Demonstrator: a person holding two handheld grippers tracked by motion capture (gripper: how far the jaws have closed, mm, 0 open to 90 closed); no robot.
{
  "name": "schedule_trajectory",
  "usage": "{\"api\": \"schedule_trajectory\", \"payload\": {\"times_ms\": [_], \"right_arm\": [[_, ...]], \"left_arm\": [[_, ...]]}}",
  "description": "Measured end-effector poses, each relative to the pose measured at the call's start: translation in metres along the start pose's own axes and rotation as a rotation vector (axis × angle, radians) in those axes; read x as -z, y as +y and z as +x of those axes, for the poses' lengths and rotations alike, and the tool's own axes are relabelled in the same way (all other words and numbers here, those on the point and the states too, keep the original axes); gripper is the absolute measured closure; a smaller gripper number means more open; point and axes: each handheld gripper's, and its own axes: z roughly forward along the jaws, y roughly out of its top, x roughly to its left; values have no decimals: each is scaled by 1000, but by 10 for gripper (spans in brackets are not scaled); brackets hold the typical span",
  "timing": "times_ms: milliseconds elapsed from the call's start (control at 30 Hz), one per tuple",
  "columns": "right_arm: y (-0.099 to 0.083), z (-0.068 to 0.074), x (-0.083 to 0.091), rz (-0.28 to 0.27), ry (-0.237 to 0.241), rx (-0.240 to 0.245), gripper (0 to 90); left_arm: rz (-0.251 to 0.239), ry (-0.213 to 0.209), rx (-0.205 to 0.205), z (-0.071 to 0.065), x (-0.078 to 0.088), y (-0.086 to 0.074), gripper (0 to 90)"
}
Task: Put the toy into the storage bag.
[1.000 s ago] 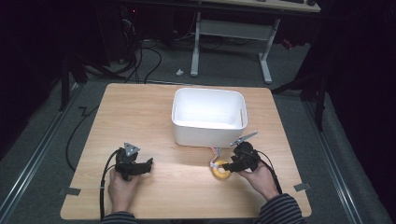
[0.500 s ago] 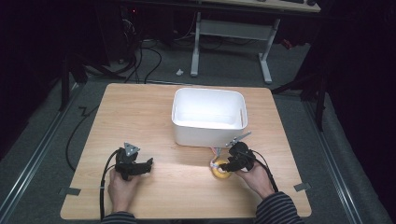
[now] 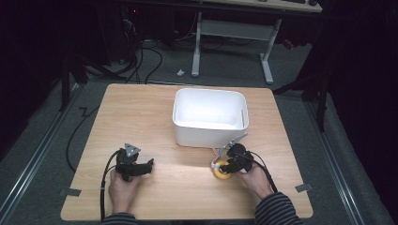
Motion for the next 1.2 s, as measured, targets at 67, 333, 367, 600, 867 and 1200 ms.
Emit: {"api": "schedule_trajectory", "payload": {"times_ms": [67,333,367,600,867,1200], "right_arm": [[0,1,0,-1,-9,5,573],[-2,8,0,14,-87,51,658],[-2,8,0,15,-91,54,660],[-2,9,0,13,-90,65,667],[-4,8,6,-20,-77,81,671],[-13,11,22,-58,-73,106,672]], "left_arm": [[0,0,-2,0,0,0,161],[-1,-1,0,0,0,0,161],[-1,-1,-1,0,0,0,161],[0,-2,-1,0,0,0,162],[0,-3,0,0,0,0,163],[0,-3,0,0,0,0,163]]}}
